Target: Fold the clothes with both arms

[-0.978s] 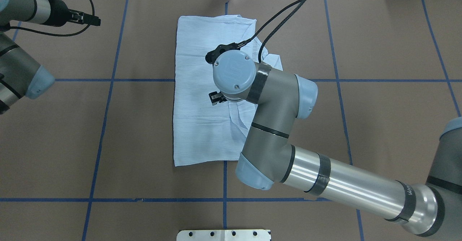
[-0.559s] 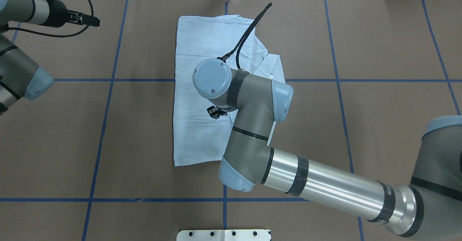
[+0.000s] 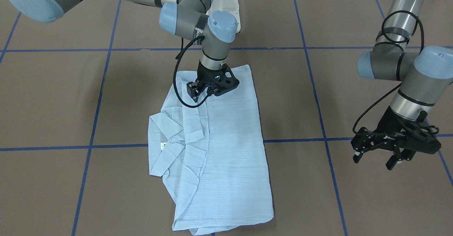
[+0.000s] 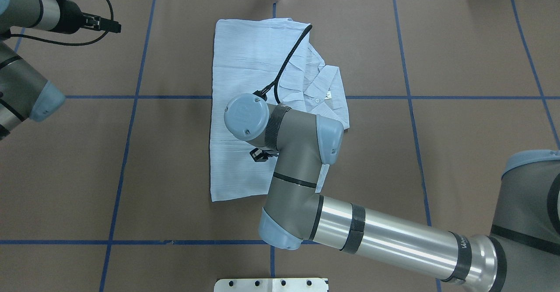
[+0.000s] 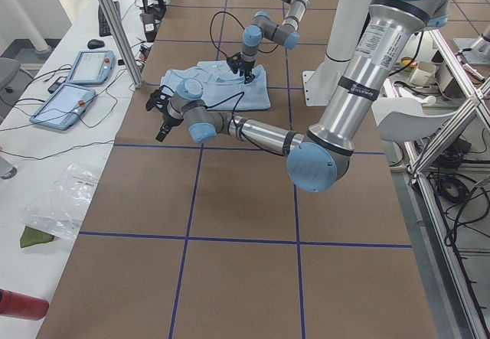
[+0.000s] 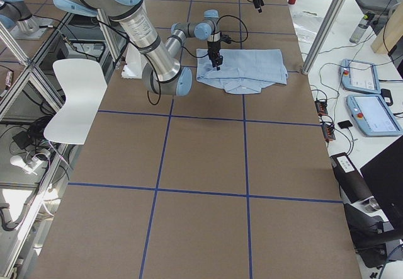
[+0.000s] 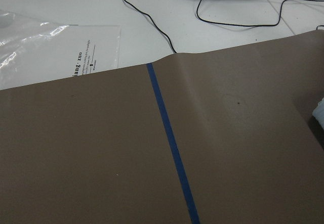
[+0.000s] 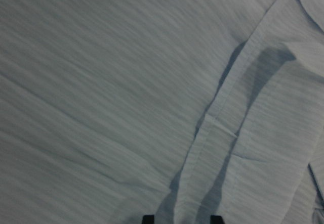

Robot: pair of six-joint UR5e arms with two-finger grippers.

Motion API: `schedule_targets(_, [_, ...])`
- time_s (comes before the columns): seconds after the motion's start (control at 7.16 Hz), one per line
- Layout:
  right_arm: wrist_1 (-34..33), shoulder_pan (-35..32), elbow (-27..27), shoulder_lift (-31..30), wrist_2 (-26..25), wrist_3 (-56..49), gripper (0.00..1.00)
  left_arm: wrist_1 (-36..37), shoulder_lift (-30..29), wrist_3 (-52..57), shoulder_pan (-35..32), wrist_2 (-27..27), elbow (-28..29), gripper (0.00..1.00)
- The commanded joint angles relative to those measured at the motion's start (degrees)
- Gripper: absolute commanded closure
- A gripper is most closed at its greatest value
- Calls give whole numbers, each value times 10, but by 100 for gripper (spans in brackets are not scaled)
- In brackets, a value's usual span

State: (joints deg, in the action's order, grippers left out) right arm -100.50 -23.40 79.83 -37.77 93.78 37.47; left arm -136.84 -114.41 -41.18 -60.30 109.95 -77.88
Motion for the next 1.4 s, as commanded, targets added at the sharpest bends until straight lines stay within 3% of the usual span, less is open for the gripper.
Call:
schedule_targets(0.0, [-3,0,-1,-1,-4,-17,100,0,0,0,0,0,0,0])
schedule_targets(0.42, [-15,-8,18,-17,-14,-18,100,0,0,-6,1,0,-1,0])
schedule_targets(0.56, [-32,-15,63,-47,-14,-18,100,0,0,-7,1,1,-1,0])
schedule_targets(0.84, [-53,-20,206,-178,-17,-13,100,0,1,-10,3,0,-1,0])
schedule_targets(0.98, [-50,-20,233,-213,-20,-12,100,0,1,-10,5,0,-1,0])
schedule_targets(1.12, [-48,-21,231,-214,-20,-12,93,-1,1,-10,5,0,-1,0])
schedule_targets(1.26, [-47,-23,229,-210,-20,-3,1,-1,1,-10,6,0,-1,0])
